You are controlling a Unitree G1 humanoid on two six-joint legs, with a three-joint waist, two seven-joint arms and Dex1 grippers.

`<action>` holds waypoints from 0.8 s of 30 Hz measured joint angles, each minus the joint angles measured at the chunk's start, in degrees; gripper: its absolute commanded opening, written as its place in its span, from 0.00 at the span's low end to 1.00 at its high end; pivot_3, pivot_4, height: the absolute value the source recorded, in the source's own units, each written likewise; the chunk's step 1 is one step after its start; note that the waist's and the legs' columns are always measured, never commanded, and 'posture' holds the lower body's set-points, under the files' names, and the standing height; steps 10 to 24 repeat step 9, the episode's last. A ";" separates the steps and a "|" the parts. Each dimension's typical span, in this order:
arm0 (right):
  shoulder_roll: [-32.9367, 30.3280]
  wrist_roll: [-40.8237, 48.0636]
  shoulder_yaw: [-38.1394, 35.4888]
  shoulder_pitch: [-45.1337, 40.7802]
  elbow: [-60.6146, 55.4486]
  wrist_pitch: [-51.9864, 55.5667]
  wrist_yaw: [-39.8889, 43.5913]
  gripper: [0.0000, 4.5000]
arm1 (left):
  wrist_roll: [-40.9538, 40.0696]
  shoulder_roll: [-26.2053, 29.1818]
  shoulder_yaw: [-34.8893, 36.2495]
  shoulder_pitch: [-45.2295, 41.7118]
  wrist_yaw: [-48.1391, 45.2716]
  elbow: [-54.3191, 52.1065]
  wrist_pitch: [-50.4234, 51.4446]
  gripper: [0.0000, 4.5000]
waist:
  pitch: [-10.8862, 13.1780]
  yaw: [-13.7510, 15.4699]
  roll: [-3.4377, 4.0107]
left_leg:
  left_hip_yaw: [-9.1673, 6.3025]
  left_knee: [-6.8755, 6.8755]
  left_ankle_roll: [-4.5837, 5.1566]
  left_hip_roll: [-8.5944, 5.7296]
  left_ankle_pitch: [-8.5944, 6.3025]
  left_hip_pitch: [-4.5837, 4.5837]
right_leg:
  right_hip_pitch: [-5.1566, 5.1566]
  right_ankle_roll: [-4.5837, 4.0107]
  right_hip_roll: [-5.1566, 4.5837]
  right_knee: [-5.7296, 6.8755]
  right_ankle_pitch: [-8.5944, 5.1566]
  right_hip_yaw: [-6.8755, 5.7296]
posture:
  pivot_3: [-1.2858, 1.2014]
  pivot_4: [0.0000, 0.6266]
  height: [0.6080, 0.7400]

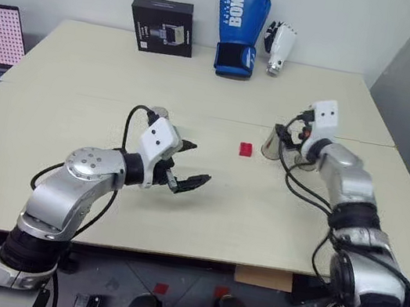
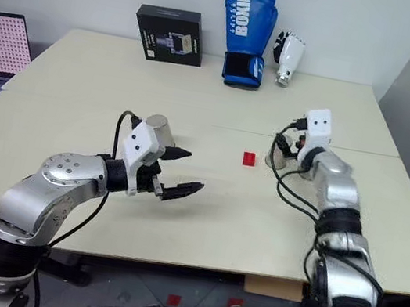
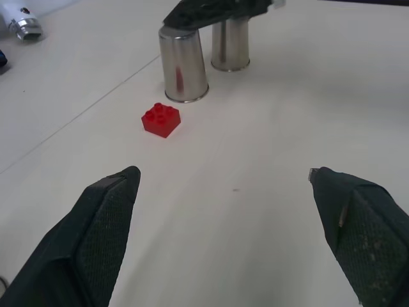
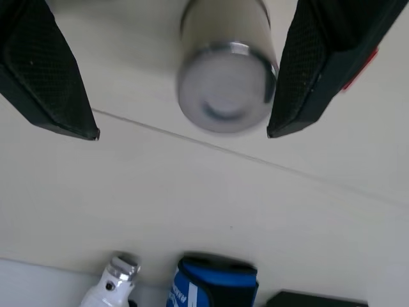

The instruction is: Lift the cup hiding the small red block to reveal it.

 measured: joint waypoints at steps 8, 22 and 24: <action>-13.80 11.74 -5.78 19.75 -44.69 33.47 5.62 0.99 | -1.30 5.20 1.98 -0.08 -3.86 3.12 -0.27 1.00 | 0.03 0.87 0.04 | 0.12 0.05 0.00 0.07 0.00 0.19 | 0.04 -0.35 0.01 0.04 -0.27 0.02 | 0.52 0.24 1.00; -14.14 14.09 -6.97 20.95 -48.09 36.99 6.28 0.99 | -1.31 5.49 2.07 -0.25 -4.29 3.61 -0.37 1.00 | 0.02 0.87 0.04 | 0.16 0.08 0.00 0.09 0.00 0.23 | 0.06 -0.35 0.01 0.04 -0.27 0.03 | 0.52 0.24 1.00; -14.14 14.09 -6.97 20.95 -48.09 36.99 6.28 0.99 | -1.31 5.49 2.07 -0.25 -4.29 3.61 -0.37 1.00 | 0.02 0.87 0.04 | 0.16 0.08 0.00 0.09 0.00 0.23 | 0.06 -0.35 0.01 0.04 -0.27 0.03 | 0.52 0.24 1.00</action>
